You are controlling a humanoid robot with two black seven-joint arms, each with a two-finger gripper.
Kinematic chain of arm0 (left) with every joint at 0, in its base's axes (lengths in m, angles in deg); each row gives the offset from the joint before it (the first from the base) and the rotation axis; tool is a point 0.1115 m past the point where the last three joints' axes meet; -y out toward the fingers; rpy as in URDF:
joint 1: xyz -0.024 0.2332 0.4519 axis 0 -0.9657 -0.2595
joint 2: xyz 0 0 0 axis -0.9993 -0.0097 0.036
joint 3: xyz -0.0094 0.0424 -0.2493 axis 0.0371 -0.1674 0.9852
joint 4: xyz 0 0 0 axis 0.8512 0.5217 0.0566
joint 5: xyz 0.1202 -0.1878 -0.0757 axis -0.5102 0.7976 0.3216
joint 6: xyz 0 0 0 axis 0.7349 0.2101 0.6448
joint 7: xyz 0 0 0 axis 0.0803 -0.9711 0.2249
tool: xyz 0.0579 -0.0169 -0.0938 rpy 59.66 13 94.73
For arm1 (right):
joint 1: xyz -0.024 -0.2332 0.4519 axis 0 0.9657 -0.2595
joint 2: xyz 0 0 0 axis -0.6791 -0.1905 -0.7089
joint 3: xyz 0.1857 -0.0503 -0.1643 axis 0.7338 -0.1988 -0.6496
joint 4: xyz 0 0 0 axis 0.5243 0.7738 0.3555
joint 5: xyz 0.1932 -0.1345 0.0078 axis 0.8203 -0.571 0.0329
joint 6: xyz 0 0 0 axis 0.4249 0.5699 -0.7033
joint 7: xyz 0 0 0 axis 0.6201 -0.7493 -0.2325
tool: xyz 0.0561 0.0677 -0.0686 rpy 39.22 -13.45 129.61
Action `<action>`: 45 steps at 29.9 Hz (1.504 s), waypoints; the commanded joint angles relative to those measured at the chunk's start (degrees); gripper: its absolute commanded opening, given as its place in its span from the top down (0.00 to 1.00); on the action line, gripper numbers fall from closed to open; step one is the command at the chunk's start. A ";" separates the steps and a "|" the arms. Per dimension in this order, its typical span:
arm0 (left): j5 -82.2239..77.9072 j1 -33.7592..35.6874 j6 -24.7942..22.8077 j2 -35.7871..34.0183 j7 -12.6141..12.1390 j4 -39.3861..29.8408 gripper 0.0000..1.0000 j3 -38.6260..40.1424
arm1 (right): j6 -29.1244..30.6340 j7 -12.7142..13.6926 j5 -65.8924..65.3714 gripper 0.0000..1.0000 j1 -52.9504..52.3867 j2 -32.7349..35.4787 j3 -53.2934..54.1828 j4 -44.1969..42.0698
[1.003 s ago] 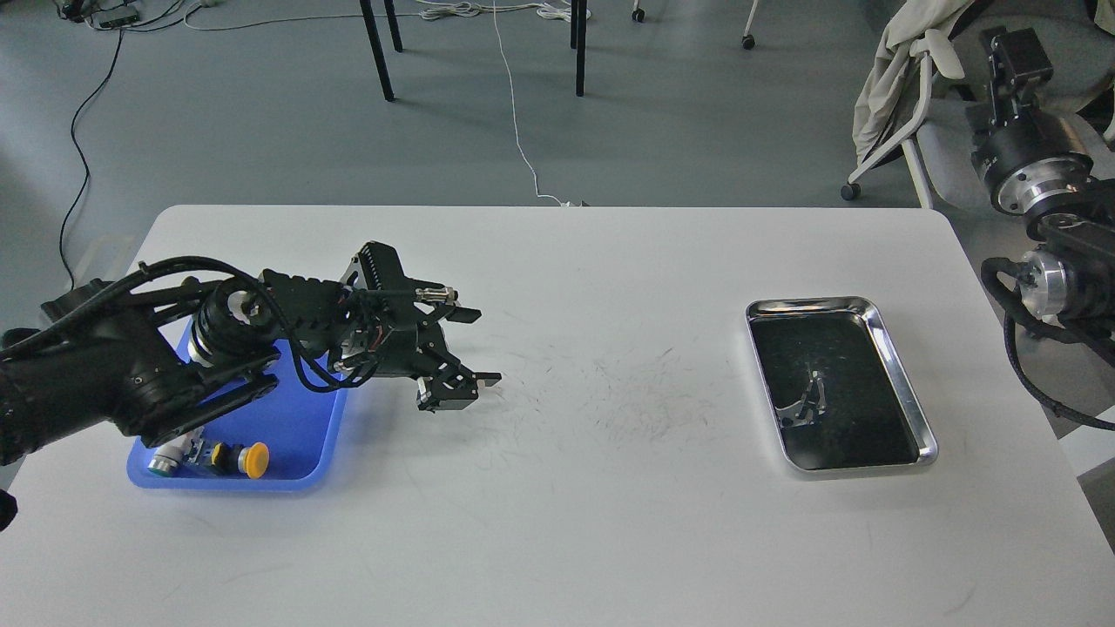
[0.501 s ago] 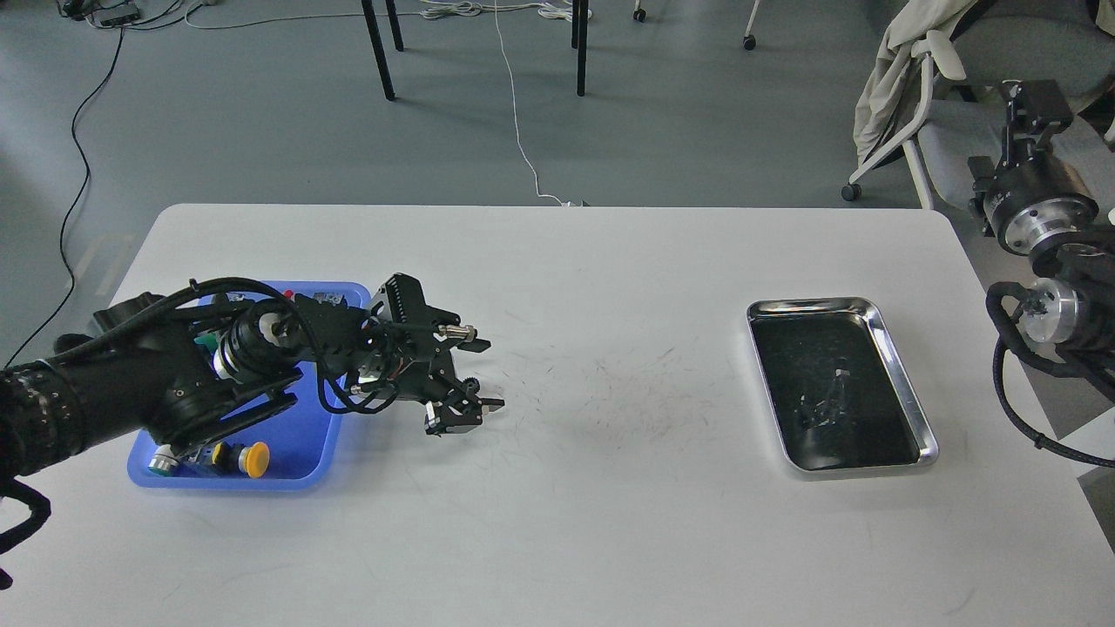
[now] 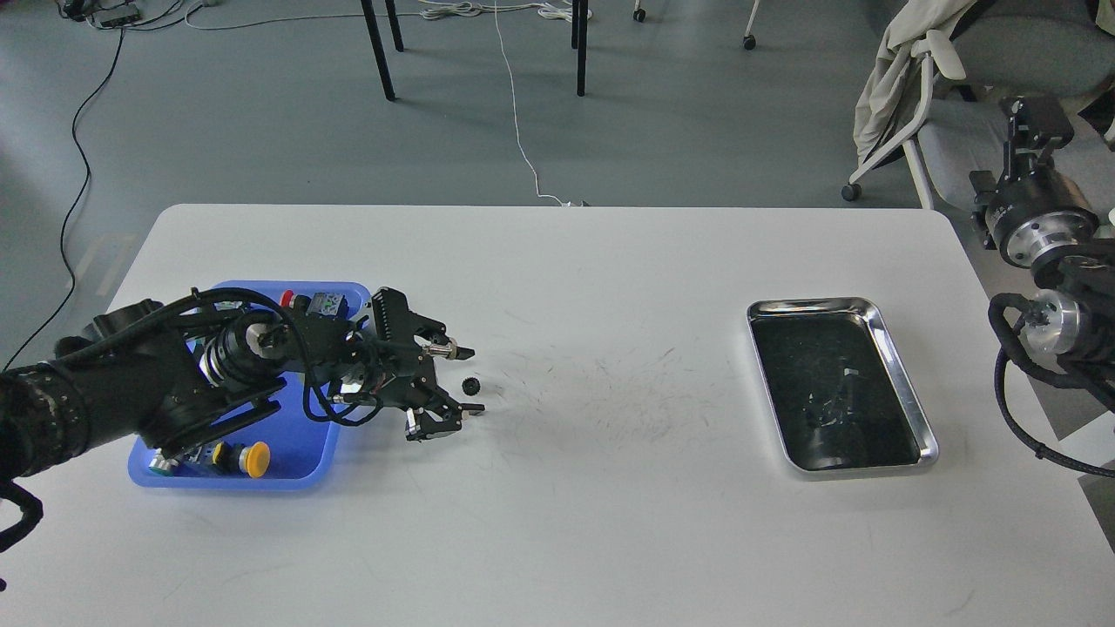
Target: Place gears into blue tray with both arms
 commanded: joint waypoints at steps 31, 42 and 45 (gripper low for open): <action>-0.01 1.87 -0.01 0.11 -0.01 -0.03 0.85 -2.20 | 0.24 -0.46 -0.29 0.04 1.60 -0.24 -0.32 -0.03; -0.01 4.68 -0.80 -1.82 -0.01 -4.95 0.91 -2.03 | 0.42 -0.55 -0.65 0.04 1.69 -0.33 -0.94 -0.74; -0.01 6.87 -1.06 -2.70 -0.01 -5.57 0.91 -2.12 | 0.42 -0.55 -0.73 0.04 1.78 -0.33 -0.94 -0.82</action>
